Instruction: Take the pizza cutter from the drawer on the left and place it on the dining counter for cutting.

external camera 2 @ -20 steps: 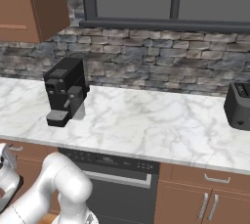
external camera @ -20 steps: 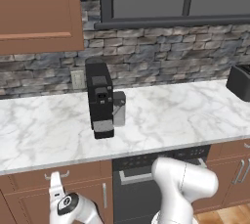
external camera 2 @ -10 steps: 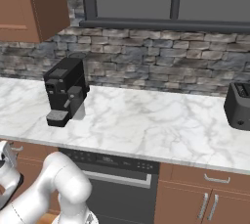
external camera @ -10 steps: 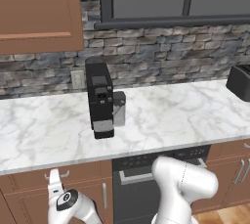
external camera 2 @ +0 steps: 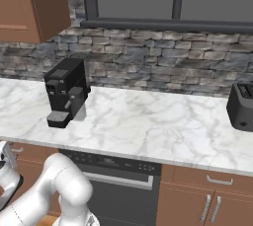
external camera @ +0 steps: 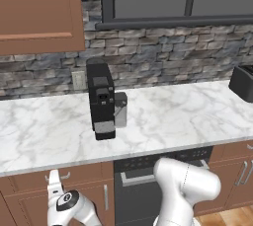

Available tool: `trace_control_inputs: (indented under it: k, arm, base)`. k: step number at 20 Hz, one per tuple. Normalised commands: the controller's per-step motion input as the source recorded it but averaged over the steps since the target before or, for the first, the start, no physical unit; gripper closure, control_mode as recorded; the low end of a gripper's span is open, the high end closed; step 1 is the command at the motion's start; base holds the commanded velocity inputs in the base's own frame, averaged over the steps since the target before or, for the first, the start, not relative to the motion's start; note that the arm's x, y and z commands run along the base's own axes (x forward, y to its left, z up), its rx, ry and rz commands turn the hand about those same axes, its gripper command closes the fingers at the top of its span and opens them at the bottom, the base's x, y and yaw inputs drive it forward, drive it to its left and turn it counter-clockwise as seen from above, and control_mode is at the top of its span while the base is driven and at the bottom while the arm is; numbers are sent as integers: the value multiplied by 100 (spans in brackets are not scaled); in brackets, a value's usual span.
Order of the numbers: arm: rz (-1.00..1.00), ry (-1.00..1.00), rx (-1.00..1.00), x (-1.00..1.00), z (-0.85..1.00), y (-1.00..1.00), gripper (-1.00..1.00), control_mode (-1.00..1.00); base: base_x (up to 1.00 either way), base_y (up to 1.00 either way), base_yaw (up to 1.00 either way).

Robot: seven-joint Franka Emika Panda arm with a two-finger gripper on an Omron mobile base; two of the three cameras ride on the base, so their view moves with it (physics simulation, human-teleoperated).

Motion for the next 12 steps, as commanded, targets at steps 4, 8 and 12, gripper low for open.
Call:
trace_control_inputs:
  k: [4, 8, 12]
  arm:
    - [0, 0, 0, 0, 0, 0, -100, -100]
    - [0, 0, 0, 0, 0, 0, 100, -100]
    - [0, 0, 0, 0, 0, 0, 100, -100]
  base:
    - [0, 0, 0]
    - [0, 0, 0]
    - [0, 0, 0]
